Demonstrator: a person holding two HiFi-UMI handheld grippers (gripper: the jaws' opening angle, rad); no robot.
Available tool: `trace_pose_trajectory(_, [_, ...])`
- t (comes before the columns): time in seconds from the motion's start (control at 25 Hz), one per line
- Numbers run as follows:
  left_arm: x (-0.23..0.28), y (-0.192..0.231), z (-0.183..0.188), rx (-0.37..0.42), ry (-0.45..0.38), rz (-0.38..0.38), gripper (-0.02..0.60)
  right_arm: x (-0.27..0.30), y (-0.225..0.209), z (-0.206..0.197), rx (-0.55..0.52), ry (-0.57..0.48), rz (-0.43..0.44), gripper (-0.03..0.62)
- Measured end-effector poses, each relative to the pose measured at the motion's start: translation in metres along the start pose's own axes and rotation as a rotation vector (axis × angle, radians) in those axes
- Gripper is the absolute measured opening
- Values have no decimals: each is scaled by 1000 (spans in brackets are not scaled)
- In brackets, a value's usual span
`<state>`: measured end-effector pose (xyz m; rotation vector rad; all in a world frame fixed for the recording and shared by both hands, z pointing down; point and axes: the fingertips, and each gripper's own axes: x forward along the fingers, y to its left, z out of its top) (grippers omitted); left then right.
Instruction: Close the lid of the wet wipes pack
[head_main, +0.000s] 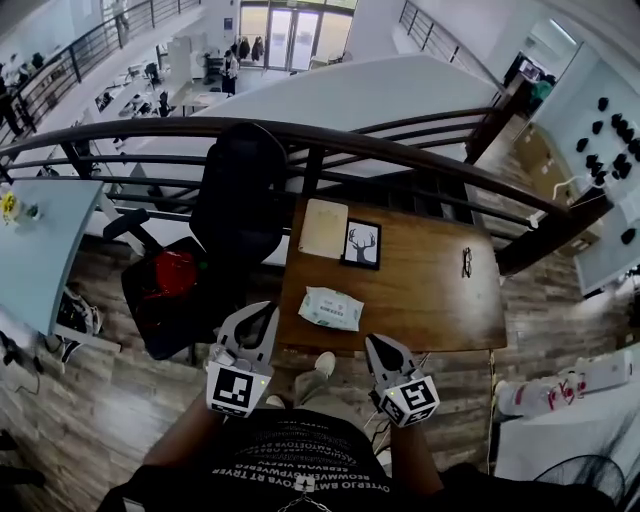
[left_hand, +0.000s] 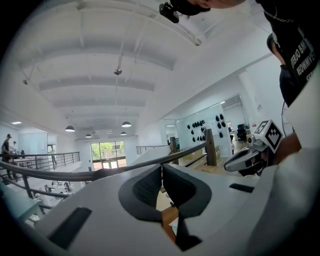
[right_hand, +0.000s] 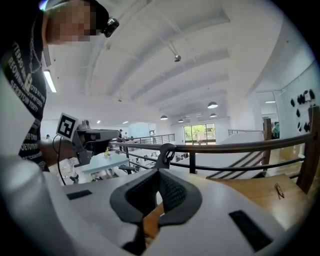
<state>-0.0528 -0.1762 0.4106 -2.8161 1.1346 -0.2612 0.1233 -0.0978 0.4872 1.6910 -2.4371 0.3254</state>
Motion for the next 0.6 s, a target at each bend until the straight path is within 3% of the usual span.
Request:
trace_pose_trajectory(0.2, [7, -2, -3, -31, -7, -30, 29, 6, 5, 3, -29, 11, -18, 14])
trace_pose_trajectory(0.36, [20, -4, -12, -59, -6, -41, 29, 14, 4, -8, -61, 79, -7, 14])
trace_pose_trajectory(0.6, [55, 8, -49, -81, 59, -47, 29, 43, -11, -24, -60, 139, 15, 14])
